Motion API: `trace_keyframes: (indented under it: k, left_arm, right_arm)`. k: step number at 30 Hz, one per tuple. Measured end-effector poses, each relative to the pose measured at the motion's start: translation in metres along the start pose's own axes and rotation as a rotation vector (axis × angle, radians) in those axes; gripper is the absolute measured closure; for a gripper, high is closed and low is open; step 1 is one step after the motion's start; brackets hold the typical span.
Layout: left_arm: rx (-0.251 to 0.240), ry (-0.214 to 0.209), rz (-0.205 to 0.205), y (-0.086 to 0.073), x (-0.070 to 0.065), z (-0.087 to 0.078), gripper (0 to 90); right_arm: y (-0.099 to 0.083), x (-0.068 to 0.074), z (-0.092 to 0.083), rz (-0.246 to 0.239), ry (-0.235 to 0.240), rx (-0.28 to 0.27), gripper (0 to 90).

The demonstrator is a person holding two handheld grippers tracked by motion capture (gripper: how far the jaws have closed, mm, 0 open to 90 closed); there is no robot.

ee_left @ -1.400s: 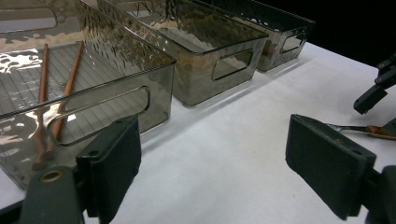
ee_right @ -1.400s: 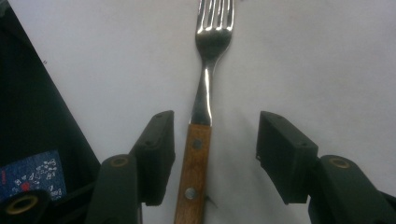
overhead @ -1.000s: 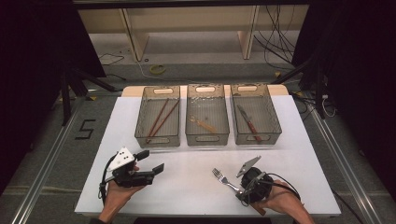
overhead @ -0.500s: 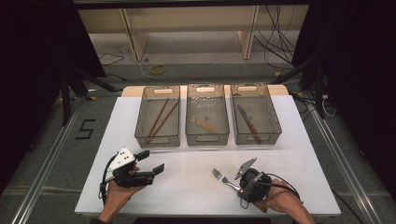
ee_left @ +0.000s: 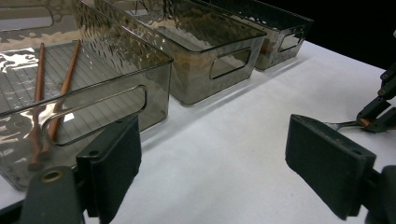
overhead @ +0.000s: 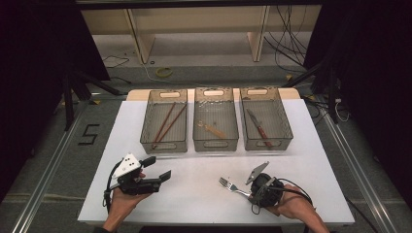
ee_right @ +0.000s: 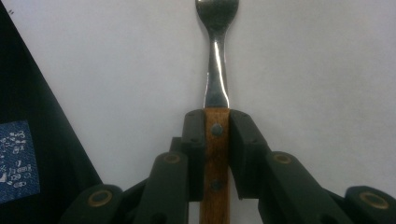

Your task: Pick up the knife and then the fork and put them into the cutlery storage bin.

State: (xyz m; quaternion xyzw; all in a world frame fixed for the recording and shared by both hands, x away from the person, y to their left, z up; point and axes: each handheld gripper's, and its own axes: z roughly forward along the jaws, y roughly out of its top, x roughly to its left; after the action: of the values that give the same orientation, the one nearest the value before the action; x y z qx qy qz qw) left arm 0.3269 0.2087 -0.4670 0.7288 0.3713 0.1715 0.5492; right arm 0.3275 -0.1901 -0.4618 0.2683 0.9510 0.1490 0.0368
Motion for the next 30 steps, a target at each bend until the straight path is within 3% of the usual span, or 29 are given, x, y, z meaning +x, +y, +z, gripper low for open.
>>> trace_keyframes:
  k: [13, 21, 30]
  left_arm:
    - [0.001, 0.001, 0.000, 0.000, 0.000, 0.000, 17.9]
    - [0.001, 0.003, -0.003, 0.000, 0.001, 0.000, 17.9]
    - [0.000, 0.005, -0.003, 0.000, 0.001, 0.000, 17.9]
  right_arm:
    - [0.000, -0.006, -0.008, 0.020, -0.002, -0.051, 78.2]
    - [0.001, -0.016, -0.018, 0.059, 0.012, -0.106, 78.1]
    - [0.011, -0.029, -0.028, 0.070, 0.013, -0.161, 78.1]
